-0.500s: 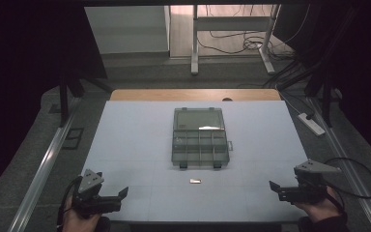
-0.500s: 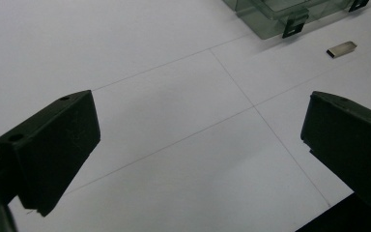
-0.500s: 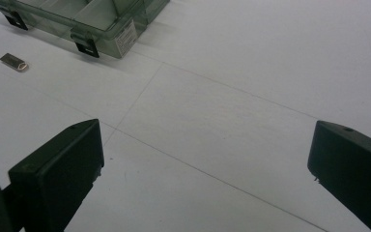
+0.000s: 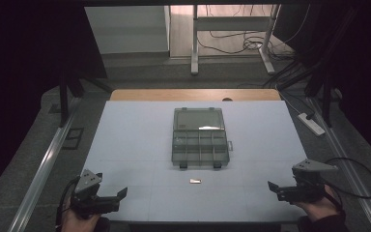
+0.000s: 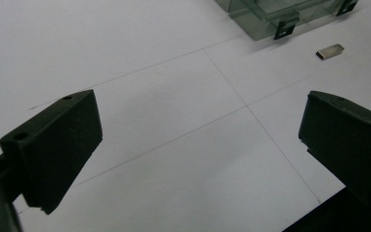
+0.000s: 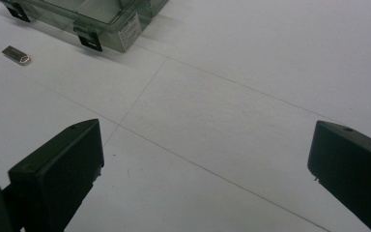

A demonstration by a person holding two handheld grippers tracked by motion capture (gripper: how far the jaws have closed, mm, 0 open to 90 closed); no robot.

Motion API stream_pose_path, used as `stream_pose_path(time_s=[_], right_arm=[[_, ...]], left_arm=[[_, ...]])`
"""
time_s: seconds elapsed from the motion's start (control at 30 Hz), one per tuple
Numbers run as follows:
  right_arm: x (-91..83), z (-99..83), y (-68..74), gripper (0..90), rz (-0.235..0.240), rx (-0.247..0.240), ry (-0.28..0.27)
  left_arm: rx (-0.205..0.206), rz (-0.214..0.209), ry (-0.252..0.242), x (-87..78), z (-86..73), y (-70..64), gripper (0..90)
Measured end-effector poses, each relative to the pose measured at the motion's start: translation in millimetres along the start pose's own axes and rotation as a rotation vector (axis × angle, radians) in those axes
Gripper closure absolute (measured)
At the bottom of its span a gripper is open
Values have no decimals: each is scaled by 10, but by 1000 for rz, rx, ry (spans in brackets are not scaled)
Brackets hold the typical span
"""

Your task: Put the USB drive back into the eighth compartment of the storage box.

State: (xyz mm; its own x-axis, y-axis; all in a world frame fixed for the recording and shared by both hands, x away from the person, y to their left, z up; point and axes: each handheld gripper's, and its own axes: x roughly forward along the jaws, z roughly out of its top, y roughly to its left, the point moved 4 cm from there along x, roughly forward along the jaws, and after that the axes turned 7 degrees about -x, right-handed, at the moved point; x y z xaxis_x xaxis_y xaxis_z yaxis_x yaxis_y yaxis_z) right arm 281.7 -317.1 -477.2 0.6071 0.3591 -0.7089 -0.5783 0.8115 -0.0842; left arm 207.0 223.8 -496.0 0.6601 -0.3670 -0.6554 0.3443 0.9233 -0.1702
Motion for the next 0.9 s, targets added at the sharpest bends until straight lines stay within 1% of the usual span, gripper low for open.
stream_pose_path(time_s=[0.4, 0.6, 0.77, 0.9], right_arm=[[19, 5, 12, 0, 30, -15, 12], [30, 13, 33, 0, 55, -36, 23], [39, 67, 51, 0, 72, -49, -1], [56, 110, 63, 0, 91, -60, -8]], left_arm=[[5, -21, 4, 0, -3, -1, 23], [9, -25, 4, -1, -4, -3, 22], [9, -23, 6, 4, -3, -7, 22], [9, -24, 7, 4, -4, -5, 22]])
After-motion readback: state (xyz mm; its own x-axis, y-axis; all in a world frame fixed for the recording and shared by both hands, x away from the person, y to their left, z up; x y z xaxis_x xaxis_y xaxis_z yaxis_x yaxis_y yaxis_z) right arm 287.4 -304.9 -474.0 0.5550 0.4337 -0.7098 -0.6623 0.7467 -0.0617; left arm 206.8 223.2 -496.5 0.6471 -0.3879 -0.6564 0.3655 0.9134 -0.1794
